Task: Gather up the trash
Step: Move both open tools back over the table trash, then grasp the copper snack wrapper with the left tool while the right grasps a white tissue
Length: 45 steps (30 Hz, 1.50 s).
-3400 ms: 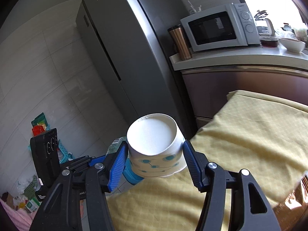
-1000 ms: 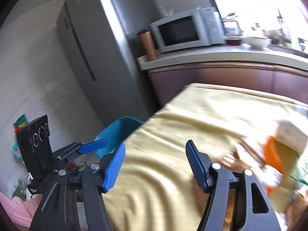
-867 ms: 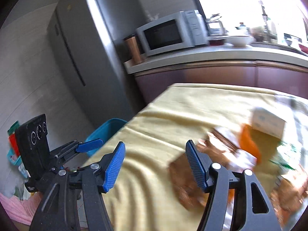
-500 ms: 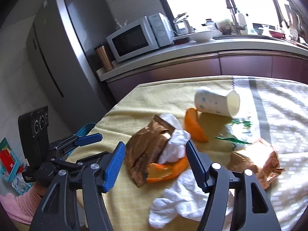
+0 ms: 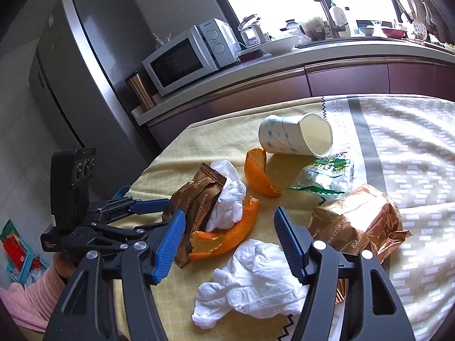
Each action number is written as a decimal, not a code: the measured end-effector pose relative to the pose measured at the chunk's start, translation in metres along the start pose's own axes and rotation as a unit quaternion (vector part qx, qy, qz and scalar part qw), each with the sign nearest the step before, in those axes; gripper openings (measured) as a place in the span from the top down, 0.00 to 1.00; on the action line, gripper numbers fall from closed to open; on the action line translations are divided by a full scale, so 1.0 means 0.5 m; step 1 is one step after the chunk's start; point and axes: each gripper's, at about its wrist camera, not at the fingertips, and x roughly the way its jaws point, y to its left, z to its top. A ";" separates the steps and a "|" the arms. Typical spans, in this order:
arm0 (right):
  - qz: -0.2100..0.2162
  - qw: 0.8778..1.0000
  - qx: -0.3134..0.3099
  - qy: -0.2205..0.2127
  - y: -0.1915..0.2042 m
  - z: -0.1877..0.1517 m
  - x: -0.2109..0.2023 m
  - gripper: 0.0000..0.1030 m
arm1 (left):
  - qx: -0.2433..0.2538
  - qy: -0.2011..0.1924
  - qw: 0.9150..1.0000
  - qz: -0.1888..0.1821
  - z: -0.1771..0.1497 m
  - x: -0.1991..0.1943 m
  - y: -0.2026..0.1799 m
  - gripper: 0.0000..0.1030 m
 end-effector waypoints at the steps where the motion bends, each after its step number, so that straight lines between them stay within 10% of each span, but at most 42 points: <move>1: 0.000 1.000 0.000 0.001 0.000 0.000 0.002 0.39 | 0.000 0.004 1.000 0.000 -0.001 0.003 -0.001 0.42; 22: -0.019 0.999 -0.016 0.035 0.036 0.018 0.084 0.46 | -0.032 -0.061 0.997 0.040 -0.061 -0.110 0.021 0.56; 35: -0.036 0.998 0.008 0.047 0.016 0.034 0.107 0.88 | -0.078 -0.082 0.992 0.059 -0.107 -0.161 0.080 0.56; 45: -0.020 1.000 0.001 0.020 0.025 0.040 0.081 0.94 | -0.091 -0.094 0.988 0.081 -0.129 -0.190 0.098 0.56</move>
